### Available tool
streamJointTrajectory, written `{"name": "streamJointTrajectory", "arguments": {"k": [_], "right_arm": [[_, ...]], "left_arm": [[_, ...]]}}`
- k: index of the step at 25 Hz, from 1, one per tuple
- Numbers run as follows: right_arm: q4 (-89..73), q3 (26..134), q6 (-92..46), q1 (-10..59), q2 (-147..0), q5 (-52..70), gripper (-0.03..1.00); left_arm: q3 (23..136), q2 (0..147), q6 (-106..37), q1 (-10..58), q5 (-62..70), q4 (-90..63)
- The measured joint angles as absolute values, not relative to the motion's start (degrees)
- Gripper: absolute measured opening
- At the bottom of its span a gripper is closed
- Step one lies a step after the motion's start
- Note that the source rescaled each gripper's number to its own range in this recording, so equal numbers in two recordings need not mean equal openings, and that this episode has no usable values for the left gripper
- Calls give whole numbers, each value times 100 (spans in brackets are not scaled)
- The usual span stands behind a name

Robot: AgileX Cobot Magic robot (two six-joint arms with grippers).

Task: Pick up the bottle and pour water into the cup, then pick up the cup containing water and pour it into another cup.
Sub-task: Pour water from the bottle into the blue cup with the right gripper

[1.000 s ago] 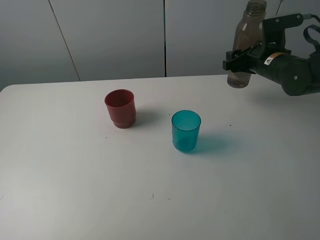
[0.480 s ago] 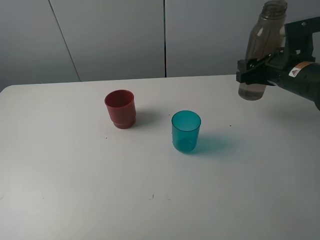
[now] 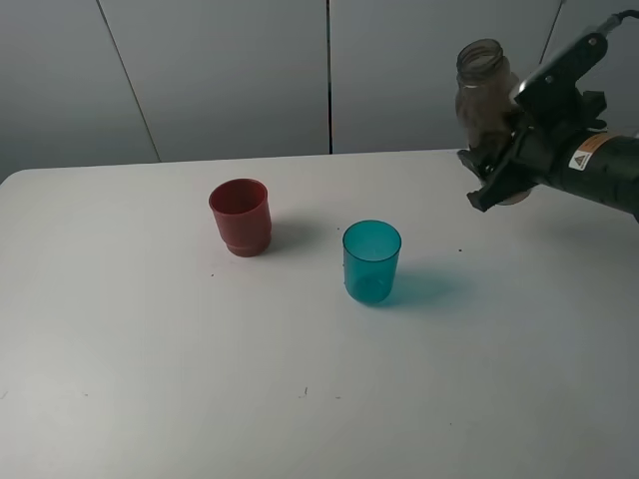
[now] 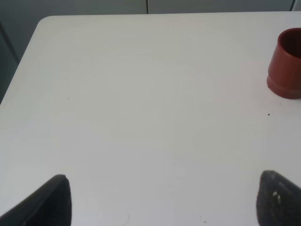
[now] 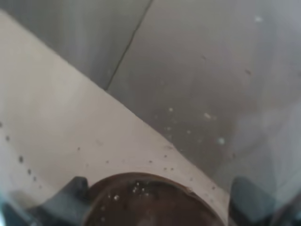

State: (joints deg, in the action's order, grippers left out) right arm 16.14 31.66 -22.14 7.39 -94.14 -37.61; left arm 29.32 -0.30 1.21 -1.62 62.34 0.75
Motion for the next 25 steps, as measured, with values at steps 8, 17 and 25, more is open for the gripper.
{"name": "streamJointTrajectory", "arguments": {"k": [8, 17, 25], "right_arm": [[1482, 3166, -3111, 972, -9424, -3737, 1], [1558, 3166, -3440, 1065, -10009, -3777, 1], [1539, 3166, -4754, 1164, -10283, -3858, 1]], "left_arm": [[2932, -30, 121, -162, 6234, 75], [2932, -30, 121, -162, 6234, 75], [2932, -30, 121, -162, 6234, 75]]}}
